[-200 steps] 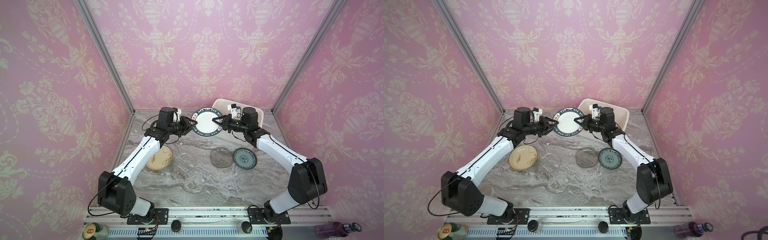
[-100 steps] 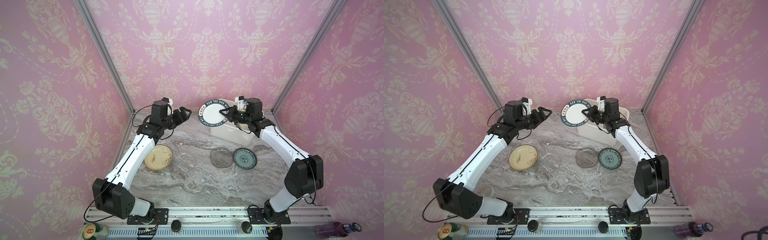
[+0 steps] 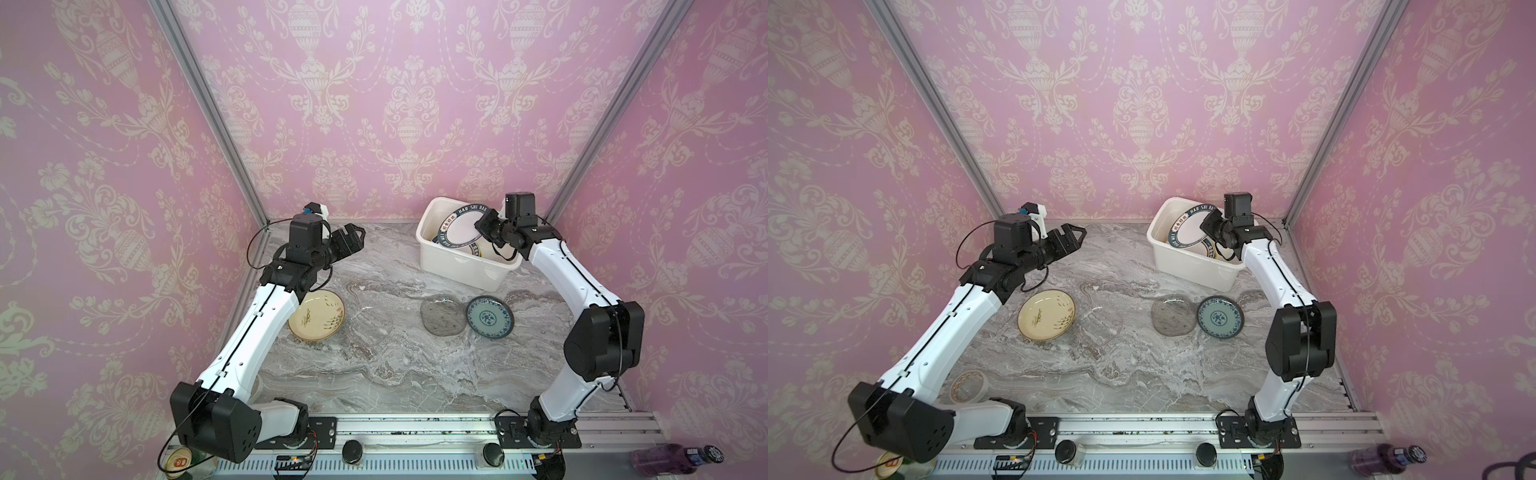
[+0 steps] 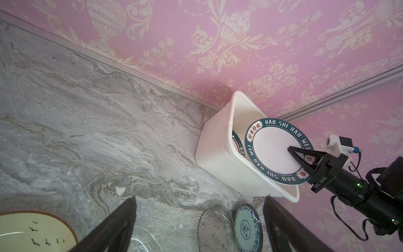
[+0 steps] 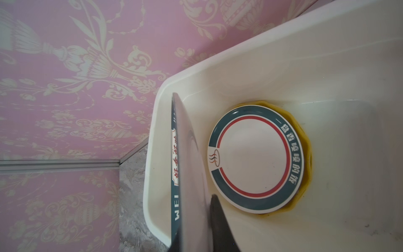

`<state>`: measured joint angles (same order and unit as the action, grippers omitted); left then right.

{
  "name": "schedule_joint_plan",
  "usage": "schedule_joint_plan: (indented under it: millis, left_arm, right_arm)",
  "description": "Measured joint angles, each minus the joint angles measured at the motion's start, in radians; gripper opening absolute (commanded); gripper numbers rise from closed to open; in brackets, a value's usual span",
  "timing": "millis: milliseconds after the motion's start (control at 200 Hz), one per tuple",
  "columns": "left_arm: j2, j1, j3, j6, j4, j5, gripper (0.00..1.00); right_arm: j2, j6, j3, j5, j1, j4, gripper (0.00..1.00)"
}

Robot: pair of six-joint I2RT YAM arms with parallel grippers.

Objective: Place the plates into the plastic bin on the countertop
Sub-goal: Place the plate in the plastic bin.

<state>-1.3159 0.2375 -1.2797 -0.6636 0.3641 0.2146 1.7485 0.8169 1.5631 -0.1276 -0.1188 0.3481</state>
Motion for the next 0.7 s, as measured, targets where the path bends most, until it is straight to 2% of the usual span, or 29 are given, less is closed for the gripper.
schedule_joint_plan:
  millis: [275,700]
  left_arm:
    - [-0.089,0.000,-0.017,0.001,0.005,-0.005,0.93]
    - [-0.205,0.000,-0.126,0.012,0.000,0.008,0.94]
  right_arm:
    - [0.114,0.032,0.011,0.085,0.000,-0.042,0.00]
    - [0.208,0.032,0.034,0.138,-0.001,-0.027,0.08]
